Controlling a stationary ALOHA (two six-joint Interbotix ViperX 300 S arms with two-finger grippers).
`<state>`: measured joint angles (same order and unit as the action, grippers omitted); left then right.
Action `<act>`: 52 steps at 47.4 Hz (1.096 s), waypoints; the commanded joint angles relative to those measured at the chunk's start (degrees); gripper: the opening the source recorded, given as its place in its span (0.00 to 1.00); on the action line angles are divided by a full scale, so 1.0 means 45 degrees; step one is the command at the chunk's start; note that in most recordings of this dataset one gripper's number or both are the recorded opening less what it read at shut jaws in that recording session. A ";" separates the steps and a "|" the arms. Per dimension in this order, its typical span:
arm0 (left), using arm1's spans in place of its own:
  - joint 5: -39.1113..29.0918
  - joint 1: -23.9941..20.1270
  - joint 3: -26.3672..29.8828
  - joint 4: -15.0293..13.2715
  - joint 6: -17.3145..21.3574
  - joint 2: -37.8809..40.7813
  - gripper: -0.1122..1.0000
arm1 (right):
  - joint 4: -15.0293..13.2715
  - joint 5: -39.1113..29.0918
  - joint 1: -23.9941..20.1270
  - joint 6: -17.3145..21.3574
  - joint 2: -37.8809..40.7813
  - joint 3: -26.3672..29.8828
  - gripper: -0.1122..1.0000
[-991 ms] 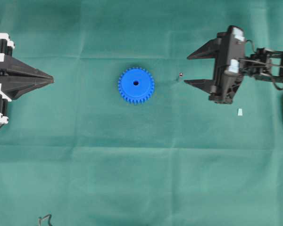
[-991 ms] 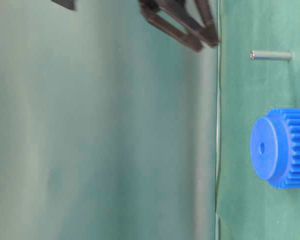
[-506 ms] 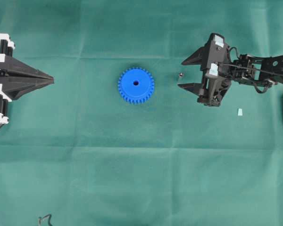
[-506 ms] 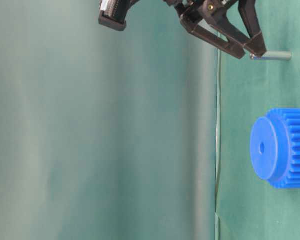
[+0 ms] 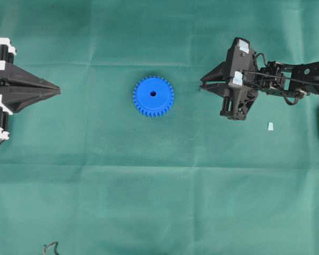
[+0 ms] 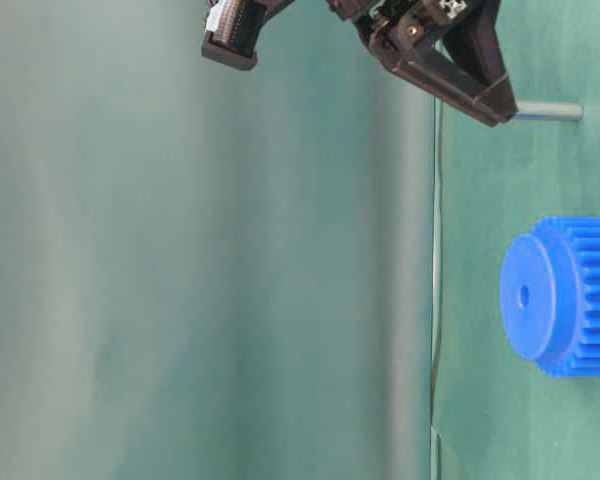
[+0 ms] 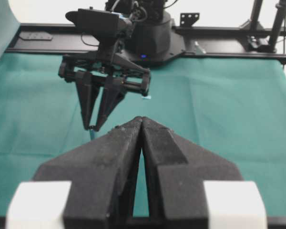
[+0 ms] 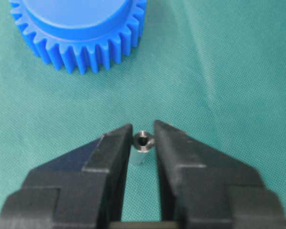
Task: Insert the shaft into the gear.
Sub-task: 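Lower the open right gripper over the shaft and close on it, then lift the shaft and carry it left over the blue gear's hole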
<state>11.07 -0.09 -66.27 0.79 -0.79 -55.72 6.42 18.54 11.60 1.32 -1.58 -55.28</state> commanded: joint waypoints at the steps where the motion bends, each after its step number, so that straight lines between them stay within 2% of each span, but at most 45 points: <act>1: 0.0059 -0.0020 0.0313 0.0020 0.0000 0.0039 0.10 | 0.0000 0.0039 -0.0098 -0.0020 -0.0098 0.0234 0.25; 14: -0.0039 -0.0020 0.0332 0.0020 0.0000 0.0039 0.10 | 0.0000 -0.0176 -0.0137 -0.0020 -0.0234 0.0293 0.25; 36: -0.0039 -0.0020 0.0332 0.0020 0.0000 0.0000 0.10 | -0.0293 -0.4492 -0.0020 -0.0117 -0.3516 0.1484 0.25; 44: -0.0039 -0.0020 0.0332 0.0020 0.0000 0.0020 0.10 | -0.0293 -0.5176 -0.0020 -0.0117 -0.4180 0.1621 0.25; 52: -0.0039 -0.0020 0.0332 0.0020 0.0000 0.0020 0.10 | -0.0293 -0.5195 -0.0020 -0.0117 -0.4219 0.1602 0.25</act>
<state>10.46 0.00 -66.27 0.70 -0.79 -55.90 5.19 -4.83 11.51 0.62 -19.69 -49.48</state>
